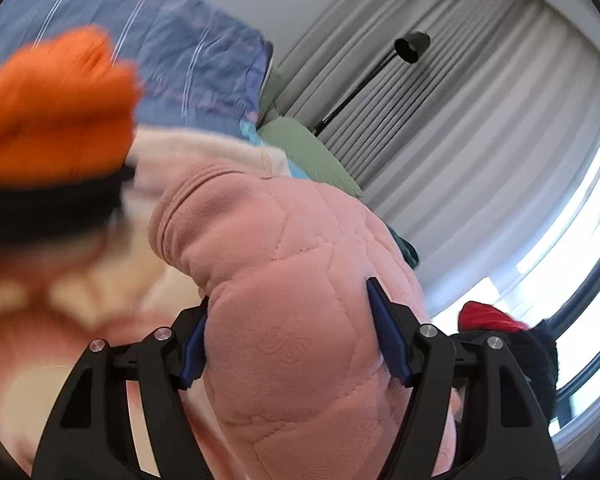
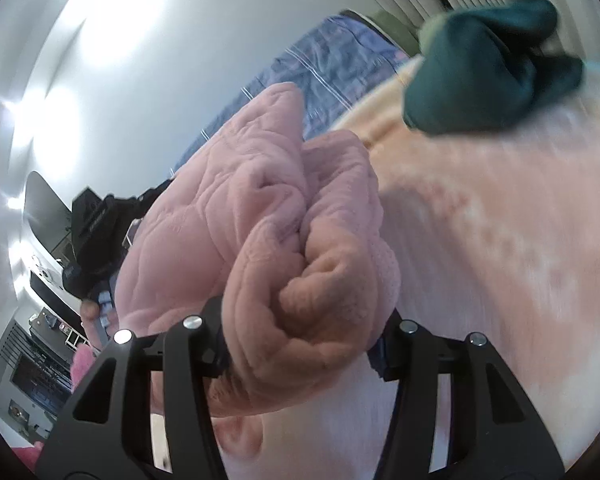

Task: Fold large clothes
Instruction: 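Lift the folded jacket with both tools and set it beside the orange jacket, then open both tools and pull them back from the folded pink jacket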

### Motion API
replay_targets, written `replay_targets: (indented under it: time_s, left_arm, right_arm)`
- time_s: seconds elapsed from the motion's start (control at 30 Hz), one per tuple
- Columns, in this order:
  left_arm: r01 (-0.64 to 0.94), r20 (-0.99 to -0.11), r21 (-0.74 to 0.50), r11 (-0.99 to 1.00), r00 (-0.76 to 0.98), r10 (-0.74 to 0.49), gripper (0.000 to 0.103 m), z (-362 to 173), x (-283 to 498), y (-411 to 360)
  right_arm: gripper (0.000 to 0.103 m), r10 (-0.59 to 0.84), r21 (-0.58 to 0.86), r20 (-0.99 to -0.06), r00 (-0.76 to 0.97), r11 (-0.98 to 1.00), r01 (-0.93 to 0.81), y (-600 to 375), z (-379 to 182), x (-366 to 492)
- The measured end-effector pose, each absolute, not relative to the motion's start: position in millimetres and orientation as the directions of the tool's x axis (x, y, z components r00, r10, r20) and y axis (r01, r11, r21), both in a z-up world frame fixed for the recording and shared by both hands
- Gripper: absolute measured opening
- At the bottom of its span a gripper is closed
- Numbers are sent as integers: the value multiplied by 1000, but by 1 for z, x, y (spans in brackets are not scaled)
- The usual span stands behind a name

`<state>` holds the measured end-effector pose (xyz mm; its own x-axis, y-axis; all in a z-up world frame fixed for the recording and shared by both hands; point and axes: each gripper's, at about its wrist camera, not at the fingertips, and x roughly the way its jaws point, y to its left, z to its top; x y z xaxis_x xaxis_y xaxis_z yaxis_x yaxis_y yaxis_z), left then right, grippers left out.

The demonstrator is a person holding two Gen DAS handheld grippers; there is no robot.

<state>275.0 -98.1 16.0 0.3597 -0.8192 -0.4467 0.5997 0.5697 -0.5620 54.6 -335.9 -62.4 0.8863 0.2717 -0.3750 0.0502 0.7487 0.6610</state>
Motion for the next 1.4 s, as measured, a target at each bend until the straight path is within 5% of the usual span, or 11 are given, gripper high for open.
replay_targets:
  time_s: [0.23, 0.37, 0.43, 0.5, 0.53, 0.67, 0.8, 0.97, 1.17, 1.4]
  left_arm:
    - [637, -482, -387, 667, 477, -735, 70, 95, 364, -170]
    - [495, -561, -177, 850, 659, -501, 71, 111, 434, -204]
    - [382, -571, -81, 921, 739, -357, 73, 107, 453, -212]
    - [382, -562, -205, 901, 708, -428, 83, 94, 454, -203]
    - [416, -566, -250, 874, 670, -480, 84, 86, 451, -200]
    - [489, -588, -142, 861, 658, -471, 85, 49, 425, -184]
    - [435, -650, -216, 874, 604, -461, 86, 13, 427, -162]
    - [434, -653, -273, 859, 572, -497, 86, -9, 394, -140]
    - [506, -539, -106, 856, 694, -477, 100, 6, 299, -132]
    - [518, -390, -103, 849, 764, -513, 102, 36, 204, -110]
  right_arm:
    - [52, 236, 661, -318, 918, 750, 36, -388, -38, 185]
    - [55, 190, 722, -307, 933, 685, 98, -415, -55, 280]
    - [67, 107, 678, -398, 911, 703, 214, -418, -79, 325]
    - [68, 127, 590, -658, 742, 699, 403, -414, -136, 382]
    - [70, 163, 596, -696, 699, 675, 435, -412, -160, 391]
    - [74, 55, 568, -648, 760, 700, 433, -406, -148, 374]
    - [86, -15, 503, -648, 762, 743, 442, -400, -130, 357]
    - [86, -47, 402, -636, 770, 832, 382, -386, -97, 322]
    - [89, -46, 303, -536, 843, 922, 242, -363, -43, 231]
    - [101, -200, 107, -416, 887, 958, 266, -317, 19, 125]
